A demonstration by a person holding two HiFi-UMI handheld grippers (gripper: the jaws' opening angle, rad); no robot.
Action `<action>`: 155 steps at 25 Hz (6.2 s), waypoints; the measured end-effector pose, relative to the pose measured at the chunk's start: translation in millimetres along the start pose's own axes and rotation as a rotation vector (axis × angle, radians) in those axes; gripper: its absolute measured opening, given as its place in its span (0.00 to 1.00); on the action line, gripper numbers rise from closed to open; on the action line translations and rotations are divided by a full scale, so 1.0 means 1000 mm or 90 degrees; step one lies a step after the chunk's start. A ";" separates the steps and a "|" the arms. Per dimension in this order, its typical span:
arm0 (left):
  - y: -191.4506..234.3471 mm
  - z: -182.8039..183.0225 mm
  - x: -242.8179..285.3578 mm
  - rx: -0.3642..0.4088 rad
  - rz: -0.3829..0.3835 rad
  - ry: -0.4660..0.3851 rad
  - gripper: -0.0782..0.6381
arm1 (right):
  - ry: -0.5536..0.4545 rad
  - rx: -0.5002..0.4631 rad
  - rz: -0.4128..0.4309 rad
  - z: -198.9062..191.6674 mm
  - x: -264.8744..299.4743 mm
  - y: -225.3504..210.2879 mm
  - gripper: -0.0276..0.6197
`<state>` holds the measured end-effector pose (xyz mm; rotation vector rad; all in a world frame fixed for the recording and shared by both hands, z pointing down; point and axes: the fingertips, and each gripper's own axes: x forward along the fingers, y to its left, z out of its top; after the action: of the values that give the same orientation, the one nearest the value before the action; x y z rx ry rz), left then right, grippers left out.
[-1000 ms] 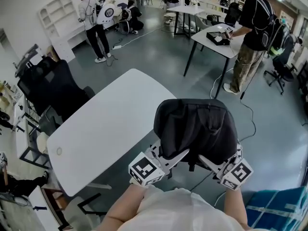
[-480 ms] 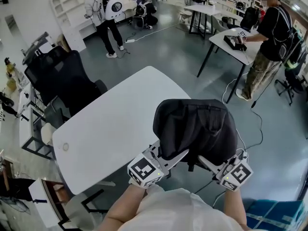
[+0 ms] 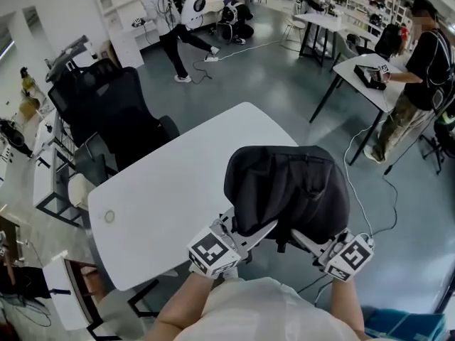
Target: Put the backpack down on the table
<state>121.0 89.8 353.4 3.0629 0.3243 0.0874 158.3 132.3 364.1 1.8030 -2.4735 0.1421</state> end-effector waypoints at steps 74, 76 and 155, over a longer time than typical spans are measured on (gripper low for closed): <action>0.415 -0.173 -0.254 -0.144 0.549 0.014 0.27 | 0.101 -0.013 0.457 -0.127 0.525 -0.009 0.36; 0.415 -0.179 -0.256 -0.147 0.550 0.018 0.27 | 0.101 -0.006 0.451 -0.133 0.526 -0.008 0.36; 0.320 -0.170 -0.322 -0.205 0.759 -0.021 0.37 | 0.120 0.067 0.174 -0.110 0.438 -0.065 0.56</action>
<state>-137.3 -281.1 527.8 2.4705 -1.3541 0.1166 87.4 -288.4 526.4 1.4002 -2.6026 0.4441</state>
